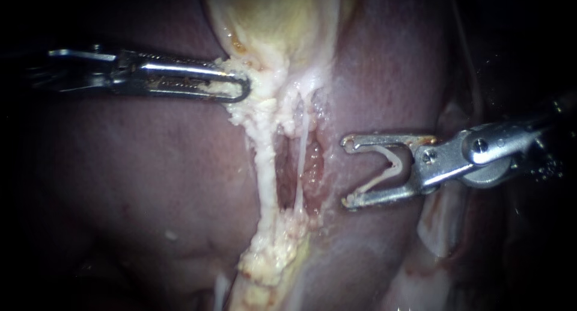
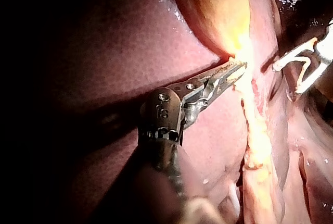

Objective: Clipping first clip left tube

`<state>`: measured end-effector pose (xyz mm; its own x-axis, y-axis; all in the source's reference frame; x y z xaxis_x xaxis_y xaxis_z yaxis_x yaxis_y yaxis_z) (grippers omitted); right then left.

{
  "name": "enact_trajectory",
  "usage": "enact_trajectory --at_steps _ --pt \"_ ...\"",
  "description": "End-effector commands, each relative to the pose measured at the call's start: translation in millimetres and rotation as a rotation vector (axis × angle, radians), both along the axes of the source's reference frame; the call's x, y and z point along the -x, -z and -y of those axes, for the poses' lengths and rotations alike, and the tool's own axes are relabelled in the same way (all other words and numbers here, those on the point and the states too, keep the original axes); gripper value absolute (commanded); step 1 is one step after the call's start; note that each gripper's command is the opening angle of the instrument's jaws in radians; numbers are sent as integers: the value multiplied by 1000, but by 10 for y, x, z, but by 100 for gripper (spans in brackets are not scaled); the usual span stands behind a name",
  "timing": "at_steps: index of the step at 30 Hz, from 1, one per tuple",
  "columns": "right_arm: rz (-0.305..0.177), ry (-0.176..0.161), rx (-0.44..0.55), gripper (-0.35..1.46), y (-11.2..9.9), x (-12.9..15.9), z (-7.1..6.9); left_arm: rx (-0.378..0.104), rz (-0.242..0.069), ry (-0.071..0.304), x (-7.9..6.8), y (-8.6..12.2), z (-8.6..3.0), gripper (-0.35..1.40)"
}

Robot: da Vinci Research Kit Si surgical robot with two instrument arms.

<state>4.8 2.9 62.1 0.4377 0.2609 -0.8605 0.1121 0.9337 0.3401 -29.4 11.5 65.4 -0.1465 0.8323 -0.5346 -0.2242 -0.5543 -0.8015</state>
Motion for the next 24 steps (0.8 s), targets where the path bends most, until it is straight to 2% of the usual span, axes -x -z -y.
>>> enact_trajectory --at_steps 1,4,6,11,14,19,24 --pt "0 0 0 50 0 0 0 -1 1 -1 -2 3 -1 -35" --pt "0 0 0 50 0 0 0 -10 10 -9 -16 15 -8 -35" --pt "-1 2 -1 50 0 0 0 -14 1 -2 -30 27 -14 -35" --pt "-4 6 -4 50 1 -1 0 -18 14 28 -55 57 -26 -35" --pt "-5 16 -9 50 2 -5 1 -15 16 29 -56 64 -25 -35" --pt "-18 21 -18 50 1 -25 3 -11 14 31 -52 60 -22 -35" --pt "-42 32 -39 50 -8 -49 11 -11 14 31 -52 59 -22 -35"
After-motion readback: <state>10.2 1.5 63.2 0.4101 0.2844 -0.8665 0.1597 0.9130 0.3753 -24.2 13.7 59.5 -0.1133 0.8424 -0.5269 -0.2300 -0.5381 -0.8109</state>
